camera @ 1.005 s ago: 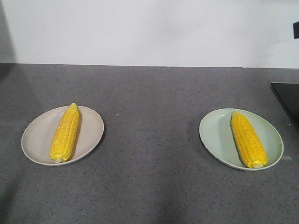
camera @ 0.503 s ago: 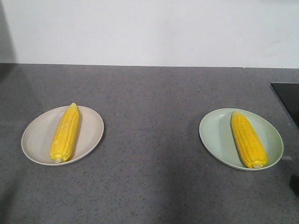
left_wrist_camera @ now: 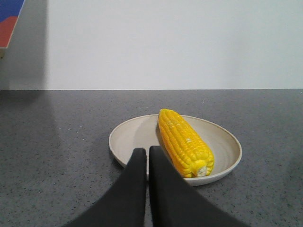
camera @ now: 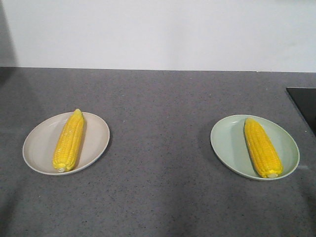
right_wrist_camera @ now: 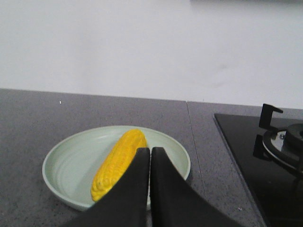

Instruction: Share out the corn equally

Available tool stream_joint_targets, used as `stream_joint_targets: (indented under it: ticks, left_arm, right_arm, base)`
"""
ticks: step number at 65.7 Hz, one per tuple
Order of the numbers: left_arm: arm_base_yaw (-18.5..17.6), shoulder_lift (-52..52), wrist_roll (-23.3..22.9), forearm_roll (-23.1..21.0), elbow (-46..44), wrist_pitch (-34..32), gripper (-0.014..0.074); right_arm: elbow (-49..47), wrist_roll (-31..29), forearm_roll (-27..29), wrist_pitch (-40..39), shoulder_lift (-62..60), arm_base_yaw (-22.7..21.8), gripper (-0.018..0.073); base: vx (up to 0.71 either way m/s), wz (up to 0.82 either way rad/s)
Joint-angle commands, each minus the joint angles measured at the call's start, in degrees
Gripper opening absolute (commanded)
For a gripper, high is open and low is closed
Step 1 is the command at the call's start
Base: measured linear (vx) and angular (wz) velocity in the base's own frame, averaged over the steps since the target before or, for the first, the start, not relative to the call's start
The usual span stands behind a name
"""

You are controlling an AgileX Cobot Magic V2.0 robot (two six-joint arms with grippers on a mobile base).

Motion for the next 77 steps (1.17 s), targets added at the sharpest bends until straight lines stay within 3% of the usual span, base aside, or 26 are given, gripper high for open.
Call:
stream_joint_targets:
  ticks: [1,18,77]
  left_arm:
    - [0.2,-1.5,-0.6,0.0,1.7,-4.0,-0.0006]
    - [0.2,-1.5,-0.6,0.0,1.7,-4.0,-0.0006]
    - [0.2,-1.5,-0.6,0.0,1.7,-4.0,-0.0006]
  right_arm:
    - [0.9,0.7,-0.2,-0.7,-2.4,-0.2,-0.0008]
    - [0.9,0.9,-0.4,4.4,-6.8,-0.2,-0.0008]
    - [0.9,0.9,-0.4,5.0,-6.8,-0.1,-0.0008]
  base:
    - [0.00,0.00]
    - [0.00,0.00]
    - [0.00,0.00]
